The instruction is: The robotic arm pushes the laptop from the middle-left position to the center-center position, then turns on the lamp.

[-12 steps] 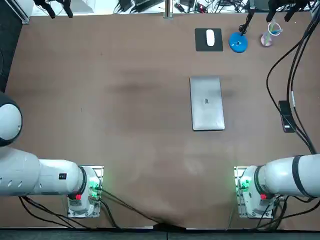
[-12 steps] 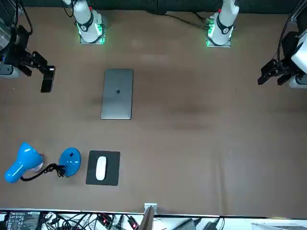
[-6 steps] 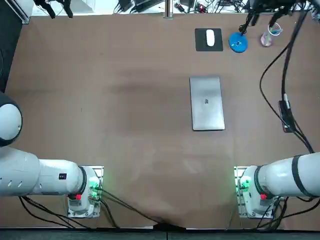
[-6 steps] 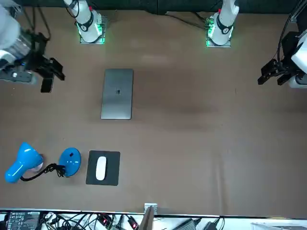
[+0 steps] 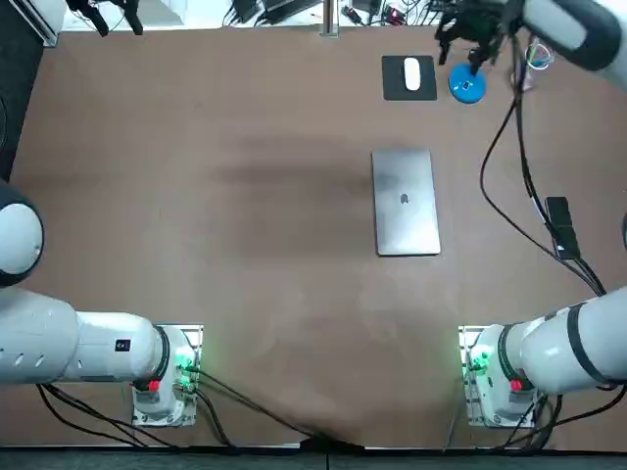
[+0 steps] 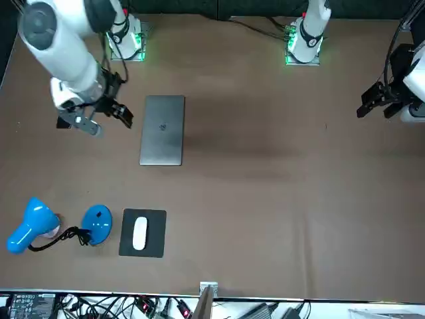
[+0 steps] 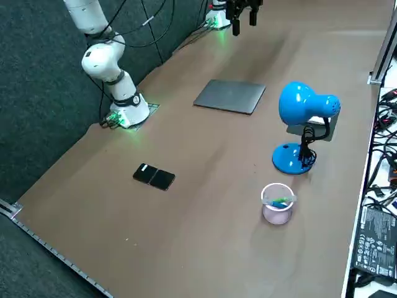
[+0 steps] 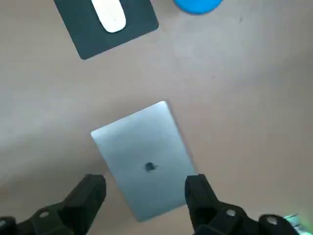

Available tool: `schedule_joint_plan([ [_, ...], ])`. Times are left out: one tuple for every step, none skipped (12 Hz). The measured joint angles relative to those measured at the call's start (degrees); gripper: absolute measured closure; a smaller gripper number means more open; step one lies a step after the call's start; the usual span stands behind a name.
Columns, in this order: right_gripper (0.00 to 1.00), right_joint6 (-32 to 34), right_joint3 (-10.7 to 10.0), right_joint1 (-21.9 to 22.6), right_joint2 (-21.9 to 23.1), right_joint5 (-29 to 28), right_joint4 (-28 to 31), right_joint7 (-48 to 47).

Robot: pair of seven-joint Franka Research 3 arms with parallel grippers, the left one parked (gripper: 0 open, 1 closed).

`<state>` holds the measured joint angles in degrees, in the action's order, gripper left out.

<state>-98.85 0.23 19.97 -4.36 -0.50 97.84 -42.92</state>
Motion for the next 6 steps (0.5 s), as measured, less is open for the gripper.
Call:
schedule_joint_plan([
  [0.0, -1.5, 0.0, 1.4, -0.9, 0.0, 0.4, -3.9],
  [0.0, -3.5, 0.0, 2.9, -1.7, 0.0, 1.4, -8.1],
  [0.0, -6.1, 0.0, 4.3, -2.2, 0.0, 2.7, -12.0],
  [0.0, -8.8, 0.0, 5.8, -2.7, 0.0, 4.3, -15.9],
  [0.0, -11.4, 0.0, 7.2, -3.1, 0.0, 6.0, -19.7],
  [0.0, -13.4, 0.0, 8.5, -3.6, 0.0, 7.4, -23.9],
])
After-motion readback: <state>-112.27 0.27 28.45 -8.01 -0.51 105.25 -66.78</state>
